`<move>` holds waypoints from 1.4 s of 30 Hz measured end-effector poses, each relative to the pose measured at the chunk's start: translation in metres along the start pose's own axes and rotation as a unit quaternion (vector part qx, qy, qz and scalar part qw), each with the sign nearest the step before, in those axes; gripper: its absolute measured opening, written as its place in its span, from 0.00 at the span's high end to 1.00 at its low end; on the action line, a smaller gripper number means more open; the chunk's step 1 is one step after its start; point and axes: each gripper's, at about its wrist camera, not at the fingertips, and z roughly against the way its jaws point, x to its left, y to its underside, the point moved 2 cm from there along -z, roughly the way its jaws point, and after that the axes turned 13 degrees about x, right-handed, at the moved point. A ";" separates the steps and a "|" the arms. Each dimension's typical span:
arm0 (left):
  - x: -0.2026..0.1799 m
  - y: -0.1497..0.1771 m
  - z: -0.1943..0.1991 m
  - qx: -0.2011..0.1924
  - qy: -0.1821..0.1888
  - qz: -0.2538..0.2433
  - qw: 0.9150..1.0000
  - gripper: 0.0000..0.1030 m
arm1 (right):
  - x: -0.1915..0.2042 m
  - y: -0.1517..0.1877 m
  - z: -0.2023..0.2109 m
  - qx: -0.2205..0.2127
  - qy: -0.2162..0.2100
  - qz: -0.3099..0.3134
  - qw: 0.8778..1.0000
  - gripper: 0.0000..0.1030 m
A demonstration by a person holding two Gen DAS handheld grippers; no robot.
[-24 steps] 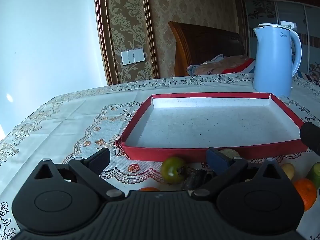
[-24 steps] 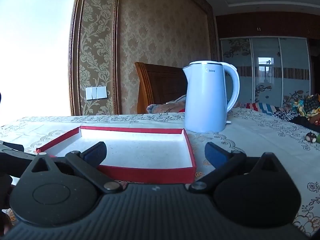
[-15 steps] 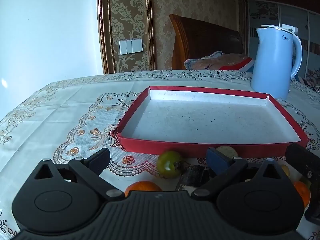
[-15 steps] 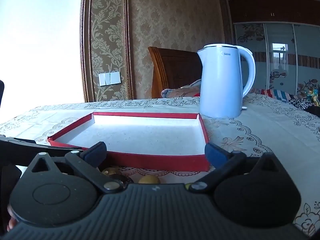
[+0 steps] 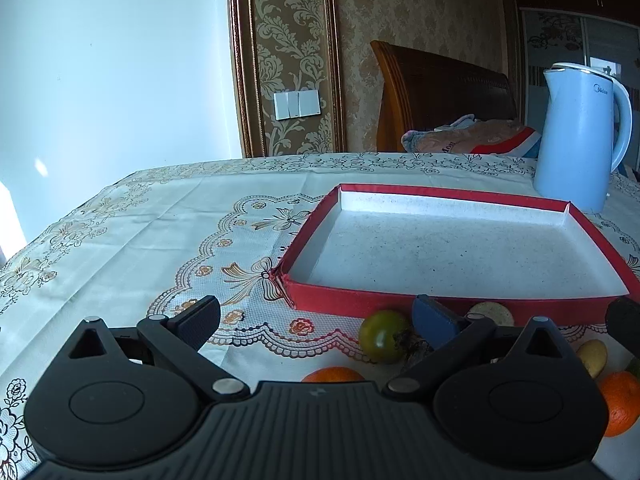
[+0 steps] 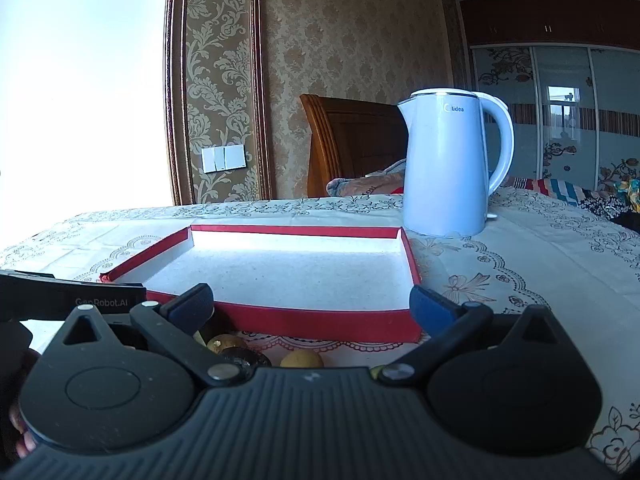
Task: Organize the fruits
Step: 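Move both tools toward the produce lying beside the red tray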
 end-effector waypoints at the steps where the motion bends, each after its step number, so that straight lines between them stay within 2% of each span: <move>1: 0.002 0.001 0.000 0.001 0.009 0.001 1.000 0.00 | 0.000 0.000 0.001 -0.003 0.002 -0.001 1.000 0.00; 5: 0.006 0.003 -0.001 0.002 0.050 0.016 0.999 0.00 | -0.003 0.001 0.003 -0.009 -0.004 -0.008 1.000 0.00; 11: 0.018 0.007 0.008 -0.025 0.002 0.019 0.999 0.00 | -0.006 0.001 -0.001 0.001 -0.003 -0.019 1.000 0.00; 17: 0.080 0.014 0.029 -0.032 -0.067 0.043 0.996 0.00 | -0.009 0.001 0.001 -0.003 -0.009 -0.023 1.000 0.00; 19: 0.091 0.012 0.038 -0.039 -0.076 0.044 0.995 0.00 | -0.007 0.002 0.003 -0.010 -0.009 -0.018 1.000 0.00; 22: 0.080 0.010 0.042 -0.036 -0.039 0.028 0.998 0.00 | -0.005 0.002 0.005 -0.016 -0.008 -0.012 1.000 0.00; 25: 0.046 0.012 0.031 -0.017 -0.001 -0.009 1.000 0.00 | -0.005 0.002 0.006 -0.018 -0.007 -0.015 1.000 0.00; 28: 0.016 0.015 0.019 -0.010 -0.008 -0.034 0.999 0.00 | -0.007 0.002 0.005 -0.015 -0.008 -0.021 1.000 0.00; 30: 0.009 0.015 0.014 -0.003 0.007 -0.037 0.999 0.00 | -0.008 0.002 0.003 -0.009 -0.009 -0.023 1.000 0.00; 38: 0.015 0.017 0.006 0.011 0.000 -0.013 1.000 0.00 | -0.003 0.002 0.000 -0.001 -0.003 -0.012 1.000 0.00; 42: 0.011 0.018 0.007 0.010 -0.006 -0.020 1.000 0.00 | -0.001 0.002 0.000 0.001 0.002 -0.006 1.000 0.00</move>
